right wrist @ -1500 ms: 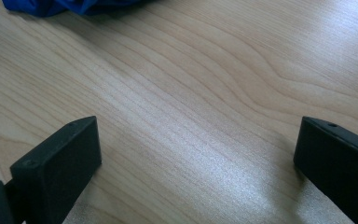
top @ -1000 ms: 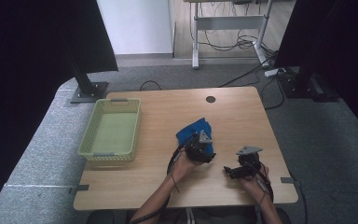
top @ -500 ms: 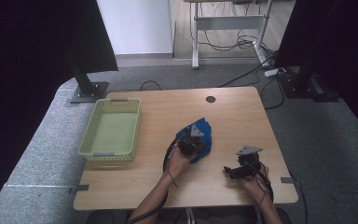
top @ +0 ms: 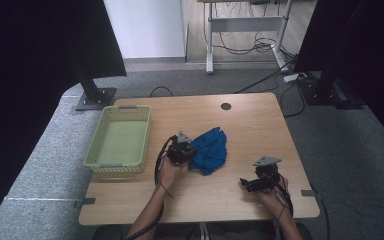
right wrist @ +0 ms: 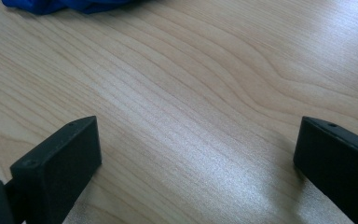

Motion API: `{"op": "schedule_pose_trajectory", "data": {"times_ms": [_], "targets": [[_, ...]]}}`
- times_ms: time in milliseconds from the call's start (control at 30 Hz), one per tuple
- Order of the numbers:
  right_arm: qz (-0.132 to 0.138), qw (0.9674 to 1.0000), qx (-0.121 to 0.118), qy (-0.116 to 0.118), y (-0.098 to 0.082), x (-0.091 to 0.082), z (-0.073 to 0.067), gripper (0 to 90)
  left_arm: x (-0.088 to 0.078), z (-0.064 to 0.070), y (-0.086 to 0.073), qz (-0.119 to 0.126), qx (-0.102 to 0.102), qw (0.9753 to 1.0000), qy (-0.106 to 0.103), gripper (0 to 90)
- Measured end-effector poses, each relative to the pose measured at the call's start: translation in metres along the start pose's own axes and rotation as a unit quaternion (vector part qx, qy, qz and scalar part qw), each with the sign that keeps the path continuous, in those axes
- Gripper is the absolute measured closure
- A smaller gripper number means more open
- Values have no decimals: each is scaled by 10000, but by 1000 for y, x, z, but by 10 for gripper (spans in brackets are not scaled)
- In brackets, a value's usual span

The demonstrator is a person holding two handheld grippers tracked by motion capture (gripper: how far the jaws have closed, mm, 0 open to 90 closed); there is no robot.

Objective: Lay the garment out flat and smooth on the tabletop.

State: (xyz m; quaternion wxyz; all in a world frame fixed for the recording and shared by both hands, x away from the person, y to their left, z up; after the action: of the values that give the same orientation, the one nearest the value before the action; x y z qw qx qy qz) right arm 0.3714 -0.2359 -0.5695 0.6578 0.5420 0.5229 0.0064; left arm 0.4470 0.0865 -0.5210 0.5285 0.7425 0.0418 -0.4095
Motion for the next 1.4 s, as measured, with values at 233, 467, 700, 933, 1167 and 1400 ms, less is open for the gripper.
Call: {"op": "schedule_pose_trajectory", "data": {"times_ms": [233,467,700,933,1167,1400], "targets": [[0,10000,3,2,0,0,0,3,2,-22,-12,-339,-111,9980,528,839],[1,10000,2,0,0,0,0,3,7,-33,-30,-731,-244,9930,900,833],[1,10000,2,1,0,0,0,3,-4,-28,-12,-300,-262,9951,902,524],[1,10000,1,1,0,0,0,3,-7,-3,12,49,1,9994,333,306],[1,10000,-1,2,0,0,0,3,8,30,24,69,375,9992,-94,280],[1,10000,0,2,0,0,0,3,23,59,31,-34,673,9972,-327,335]]}}
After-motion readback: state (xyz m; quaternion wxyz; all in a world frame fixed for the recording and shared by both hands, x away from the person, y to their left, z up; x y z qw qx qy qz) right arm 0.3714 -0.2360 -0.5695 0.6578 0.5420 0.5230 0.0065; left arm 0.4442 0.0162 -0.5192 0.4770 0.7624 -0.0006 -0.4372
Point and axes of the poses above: each handheld gripper's, and its own axes: x roughly forward along the jaws, y roughly out of its top, z roughly to its right, the point moved 1 cm from there along x, roughly forward along the jaws, and after that the axes turned 10 degrees about y, right-handed, at the moved point
